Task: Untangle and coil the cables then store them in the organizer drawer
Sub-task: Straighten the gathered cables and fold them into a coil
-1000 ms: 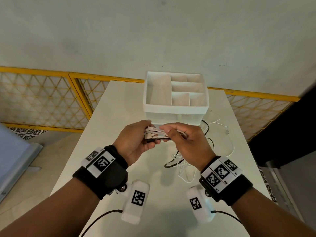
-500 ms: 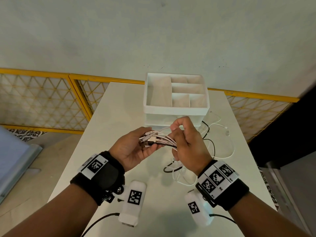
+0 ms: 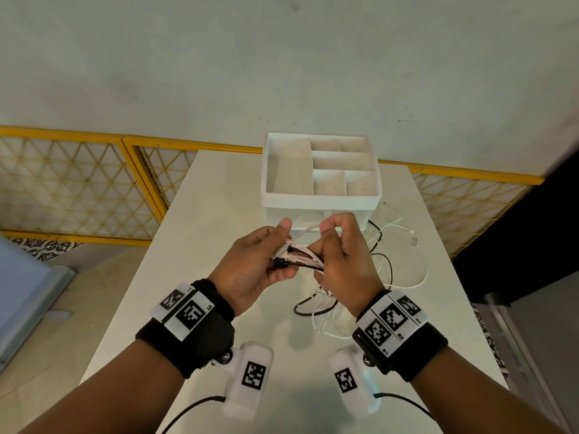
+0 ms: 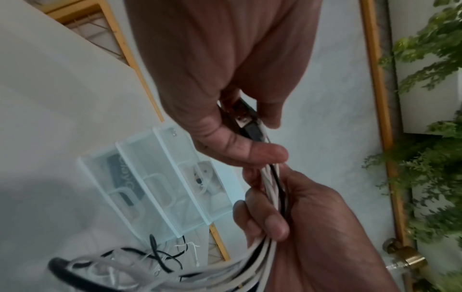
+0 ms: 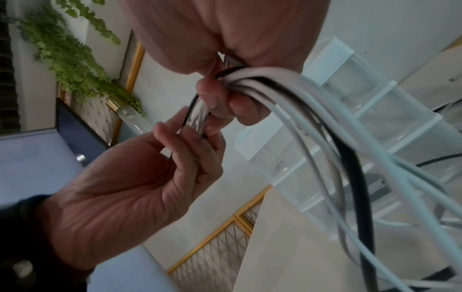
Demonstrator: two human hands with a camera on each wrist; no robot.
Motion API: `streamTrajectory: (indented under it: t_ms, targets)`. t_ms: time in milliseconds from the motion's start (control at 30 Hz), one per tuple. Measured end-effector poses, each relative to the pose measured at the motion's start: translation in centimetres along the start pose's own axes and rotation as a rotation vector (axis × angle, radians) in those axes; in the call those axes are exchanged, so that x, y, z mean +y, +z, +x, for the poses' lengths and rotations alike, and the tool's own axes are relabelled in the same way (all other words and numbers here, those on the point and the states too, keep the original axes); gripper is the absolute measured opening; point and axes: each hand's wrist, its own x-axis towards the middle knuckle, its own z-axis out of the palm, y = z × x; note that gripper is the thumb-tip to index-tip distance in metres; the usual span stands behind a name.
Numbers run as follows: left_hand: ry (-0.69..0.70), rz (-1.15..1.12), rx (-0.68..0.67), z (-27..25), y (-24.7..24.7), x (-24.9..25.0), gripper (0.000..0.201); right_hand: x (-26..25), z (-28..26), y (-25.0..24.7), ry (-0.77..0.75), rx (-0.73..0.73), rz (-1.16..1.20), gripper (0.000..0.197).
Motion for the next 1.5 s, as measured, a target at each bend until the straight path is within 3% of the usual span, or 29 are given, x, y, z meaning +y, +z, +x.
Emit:
streamTrajectory:
  t_ms: [133,300,467,633,800,1000,1133,1300,1400,1500]
  targets:
    - [0.045,0.113,-0.050,-0.3,-0.2,-0.2,0.035,-0.1,0.1,-0.3,0.029,0.035,0.037,0.011]
    - [0.010,-0.010,0.051,0.5,-0.3,-0.5,0.028,-0.2,-0.1,-0.2,0.030,0.015,0.067,0.012]
    - [-0.080,-0.213,0.187,1.5,-0.9,-0.4,0.024,-0.4,-0.7,-0.5,0.014,-0.121,0.026,0.012]
    - [-0.049,-0.050,0.167,1.3,-0.9,-0.9,0.022,-0.4,-0.8,-0.7,0.057,-0.223,-0.056,0.005]
    - [-0.056,0.024,0.152,0.7,-0.3,-0.6,0.035,-0.2,-0.9,-0.1,-0.034,-0.138,-0.256,0.011]
    - [-0.055,-0.036,0.012,0.2,0.2,-0.3,0.043,-0.5,-1.1,0.6,-0.028,0.005,-0.140,0.014]
    - [0.065,0.024,0.014,0.1,0.3,-0.5,0.042,-0.6,-1.4,0.9,-0.046,-0.017,-0.124,0.013]
    - [0.126,-0.071,0.093,0.6,-0.2,-0.5,0.034,-0.7,-1.5,0.5,-0.068,-0.072,-0.094,0.011]
    - [0.078,-0.100,0.092,1.0,-0.2,-0.3,0.048,-0.3,-1.4,0.5,-0.083,-0.097,-0.072,0.016]
    - [-0.019,-0.205,0.127,1.2,-0.2,0.0,0.036,0.1,-1.4,0.4,-0.096,-0.130,-0.109,0.014]
